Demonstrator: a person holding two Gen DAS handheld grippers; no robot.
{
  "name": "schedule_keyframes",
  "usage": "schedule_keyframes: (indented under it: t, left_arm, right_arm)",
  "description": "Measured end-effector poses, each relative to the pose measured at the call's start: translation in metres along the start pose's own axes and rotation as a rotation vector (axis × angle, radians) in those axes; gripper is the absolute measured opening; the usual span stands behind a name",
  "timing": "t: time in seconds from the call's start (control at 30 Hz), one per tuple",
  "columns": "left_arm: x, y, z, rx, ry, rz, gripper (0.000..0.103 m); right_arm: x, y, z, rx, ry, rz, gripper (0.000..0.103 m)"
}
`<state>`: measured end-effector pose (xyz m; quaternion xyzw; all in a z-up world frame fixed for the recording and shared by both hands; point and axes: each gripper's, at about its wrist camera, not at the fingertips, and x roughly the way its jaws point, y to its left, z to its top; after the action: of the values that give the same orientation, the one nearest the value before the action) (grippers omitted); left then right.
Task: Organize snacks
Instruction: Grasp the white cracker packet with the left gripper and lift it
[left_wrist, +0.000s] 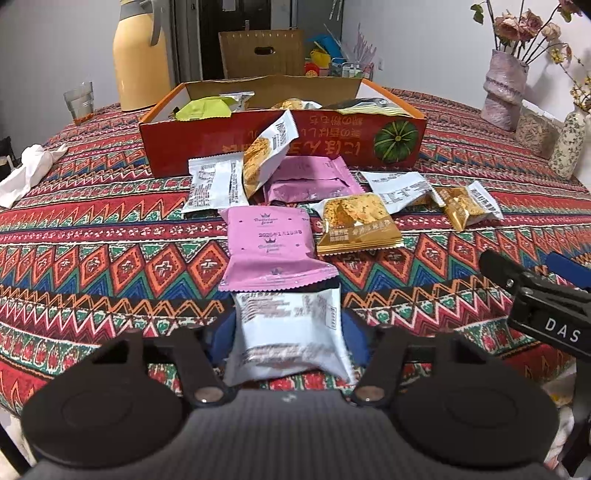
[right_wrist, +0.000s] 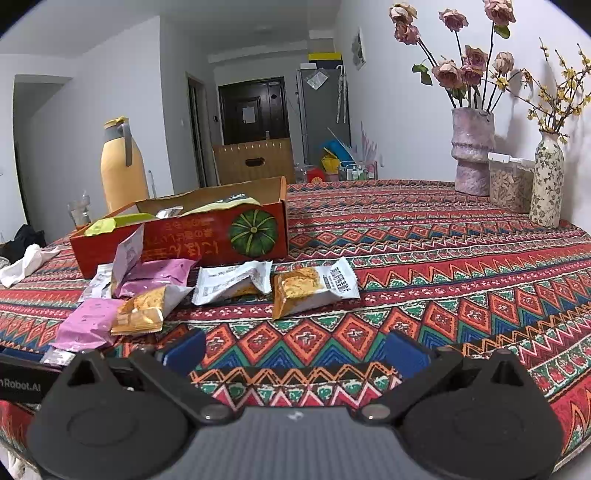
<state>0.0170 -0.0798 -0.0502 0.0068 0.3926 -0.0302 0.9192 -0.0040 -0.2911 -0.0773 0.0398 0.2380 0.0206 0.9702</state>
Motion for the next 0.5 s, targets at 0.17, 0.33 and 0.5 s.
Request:
schedule_keyframes:
  t: [0.17, 0.33, 0.5]
  left_arm:
    - [-0.004, 0.004, -0.002, -0.004, -0.004, -0.017, 0.05]
    - [-0.011, 0.008, -0.004, -0.003, -0.028, -0.032, 0.049]
    - [-0.025, 0.013, -0.004, 0.004, -0.079, -0.054, 0.049]
  right_arm:
    - [-0.004, 0.004, 0.0, -0.006, -0.003, -0.002, 0.103]
    - [-0.006, 0.007, -0.001, -0.014, 0.0, -0.007, 0.103]
    - [-0.008, 0.009, 0.0, -0.016, -0.004, -0.013, 0.103]
